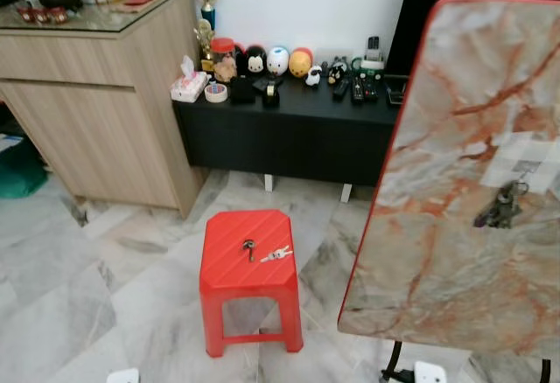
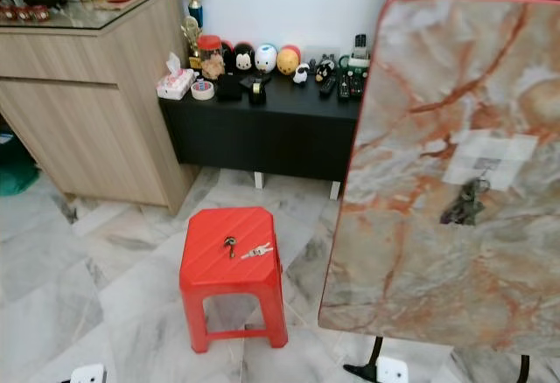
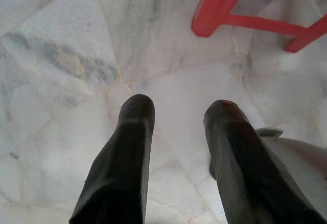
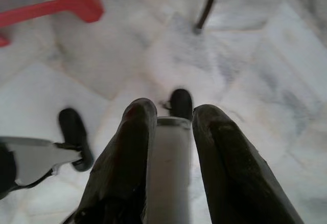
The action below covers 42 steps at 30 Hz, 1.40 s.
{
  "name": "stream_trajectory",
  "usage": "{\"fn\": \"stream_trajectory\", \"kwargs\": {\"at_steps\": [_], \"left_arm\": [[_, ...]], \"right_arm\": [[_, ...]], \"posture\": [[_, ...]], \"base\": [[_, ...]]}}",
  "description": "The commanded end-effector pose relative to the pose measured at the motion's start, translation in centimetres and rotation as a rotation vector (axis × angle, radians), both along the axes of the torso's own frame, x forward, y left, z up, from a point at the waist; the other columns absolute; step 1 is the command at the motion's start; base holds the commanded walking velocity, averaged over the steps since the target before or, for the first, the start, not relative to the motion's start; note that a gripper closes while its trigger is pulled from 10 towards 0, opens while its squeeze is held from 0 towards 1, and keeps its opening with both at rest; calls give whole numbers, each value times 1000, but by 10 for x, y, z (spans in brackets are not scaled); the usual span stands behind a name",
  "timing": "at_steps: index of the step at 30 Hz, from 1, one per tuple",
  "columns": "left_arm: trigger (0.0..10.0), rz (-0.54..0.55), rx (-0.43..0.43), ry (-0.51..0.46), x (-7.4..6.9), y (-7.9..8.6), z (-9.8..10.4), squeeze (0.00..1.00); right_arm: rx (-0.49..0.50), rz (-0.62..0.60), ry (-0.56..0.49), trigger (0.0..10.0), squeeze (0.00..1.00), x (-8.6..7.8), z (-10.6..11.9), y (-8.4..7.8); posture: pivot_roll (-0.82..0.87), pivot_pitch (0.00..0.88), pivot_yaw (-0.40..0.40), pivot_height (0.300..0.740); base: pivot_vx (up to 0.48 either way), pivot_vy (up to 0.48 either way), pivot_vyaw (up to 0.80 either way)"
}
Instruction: Hang keys on a hook
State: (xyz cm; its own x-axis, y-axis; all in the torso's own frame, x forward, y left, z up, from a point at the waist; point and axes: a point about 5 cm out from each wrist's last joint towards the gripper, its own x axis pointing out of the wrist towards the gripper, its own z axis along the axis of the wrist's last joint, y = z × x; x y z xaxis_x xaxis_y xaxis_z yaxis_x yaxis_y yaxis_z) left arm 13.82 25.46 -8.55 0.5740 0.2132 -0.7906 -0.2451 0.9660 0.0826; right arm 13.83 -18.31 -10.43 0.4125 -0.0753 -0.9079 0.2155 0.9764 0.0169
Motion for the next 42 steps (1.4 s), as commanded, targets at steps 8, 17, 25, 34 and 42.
{"fn": "stream_trajectory", "kwargs": {"at_steps": [8, 17, 25, 34, 42], "left_arm": [[10000, 9, -5, 21, -6, 0, -2, 0], [10000, 10, -3, 20, -5, 0, -2, 0], [10000, 9, -2, 20, -5, 1, -2, 0], [10000, 0, 3, 15, -4, 0, -2, 0], [10000, 3, -3, 12, -4, 0, -2, 0]], "right_arm": [[-20, -3, -18, 10000, 0, 3, 2, -6], [-18, 0, -23, 10000, 0, 4, 2, -6], [-12, 2, -26, 10000, 0, 5, 2, -4], [-14, 11, -29, 10000, 0, 6, 3, -3], [-19, 22, -28, 10000, 0, 5, 3, -4]], "posture": [[45, 0, -5, 740], [49, 0, -3, 740], [52, 0, -1, 740], [51, 0, -2, 740], [47, 0, -2, 740]], "base": [[0, 400, 0], [0, 400, 0], [0, 390, 0], [0, 33, 0], [0, 0, 0]]}}
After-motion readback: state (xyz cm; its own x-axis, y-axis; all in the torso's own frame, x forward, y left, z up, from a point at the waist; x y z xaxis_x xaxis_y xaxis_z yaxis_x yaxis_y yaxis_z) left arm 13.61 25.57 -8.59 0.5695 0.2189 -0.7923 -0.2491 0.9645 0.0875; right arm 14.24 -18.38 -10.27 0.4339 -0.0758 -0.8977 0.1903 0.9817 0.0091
